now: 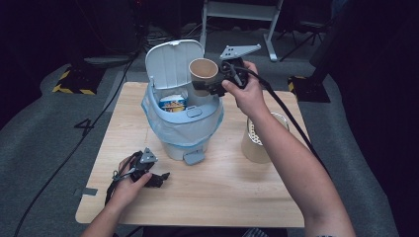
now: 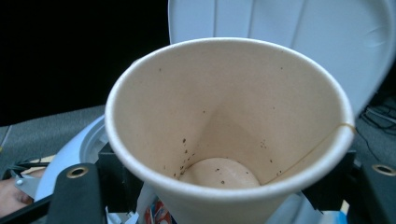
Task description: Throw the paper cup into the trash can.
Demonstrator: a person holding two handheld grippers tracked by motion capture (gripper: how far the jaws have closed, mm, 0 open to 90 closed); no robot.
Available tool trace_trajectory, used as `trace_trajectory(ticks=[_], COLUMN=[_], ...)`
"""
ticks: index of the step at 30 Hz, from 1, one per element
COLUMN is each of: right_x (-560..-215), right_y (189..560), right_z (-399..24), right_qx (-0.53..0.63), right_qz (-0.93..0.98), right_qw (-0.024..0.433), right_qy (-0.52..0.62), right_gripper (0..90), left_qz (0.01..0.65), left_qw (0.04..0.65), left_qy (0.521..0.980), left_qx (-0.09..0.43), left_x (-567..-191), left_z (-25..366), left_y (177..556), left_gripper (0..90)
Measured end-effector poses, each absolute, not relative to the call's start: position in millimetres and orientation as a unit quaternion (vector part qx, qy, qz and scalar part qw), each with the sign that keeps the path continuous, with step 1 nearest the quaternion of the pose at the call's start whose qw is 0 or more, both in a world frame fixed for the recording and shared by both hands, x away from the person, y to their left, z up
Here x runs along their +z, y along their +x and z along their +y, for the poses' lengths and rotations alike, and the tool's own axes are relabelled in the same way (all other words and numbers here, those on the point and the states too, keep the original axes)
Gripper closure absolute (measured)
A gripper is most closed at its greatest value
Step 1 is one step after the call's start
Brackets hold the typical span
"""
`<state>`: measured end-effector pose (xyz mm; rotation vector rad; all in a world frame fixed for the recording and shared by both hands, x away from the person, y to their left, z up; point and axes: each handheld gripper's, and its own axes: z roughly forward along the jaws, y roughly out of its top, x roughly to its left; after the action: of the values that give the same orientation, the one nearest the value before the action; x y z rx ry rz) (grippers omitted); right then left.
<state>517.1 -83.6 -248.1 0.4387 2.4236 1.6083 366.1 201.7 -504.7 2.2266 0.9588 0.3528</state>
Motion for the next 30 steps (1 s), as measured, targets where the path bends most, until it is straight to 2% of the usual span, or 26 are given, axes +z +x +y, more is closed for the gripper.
trace_trajectory(ticks=[10,20,21,22,23,24,26,28,30], right_x=[-263,-270,-271,-271,-272,-273,-271,-269,-266], right_y=[517,518,519,519,519,517,515,512,510], right_z=[-59,-54,-54,-53,-52,-51,-51,-51,-53], right_qx=[0.495,0.453,0.452,0.453,0.457,0.462,0.476,0.488,0.493], right_qz=[0.854,0.876,0.877,0.877,0.876,0.873,0.865,0.86,0.857], right_qw=[0.078,0.083,0.077,0.075,0.081,0.089,0.1,0.103,0.11], right_qy=[0.142,0.145,0.145,0.142,0.134,0.129,0.119,0.107,0.1], right_gripper=[28.0,27.4,26.5,22.5,13.4,11.7,19.5,13.3,18.0], left_qz=[0.369,0.368,0.368,0.367,0.366,0.364,0.365,0.364,0.364], left_qw=[0.339,0.339,0.339,0.339,0.339,0.339,0.341,0.341,0.341], left_qy=[0.855,0.855,0.855,0.855,0.856,0.857,0.856,0.856,0.856], left_qx=[0.136,0.136,0.135,0.136,0.136,0.136,0.134,0.134,0.133], left_x=[-505,-505,-505,-505,-505,-505,-505,-505,-505], left_z=[202,202,202,202,202,202,201,201,201], left_y=[366,366,366,366,366,366,366,366,366], left_gripper=[9.4,9.4,9.4,9.4,9.4,9.4,9.4,9.4,9.4])
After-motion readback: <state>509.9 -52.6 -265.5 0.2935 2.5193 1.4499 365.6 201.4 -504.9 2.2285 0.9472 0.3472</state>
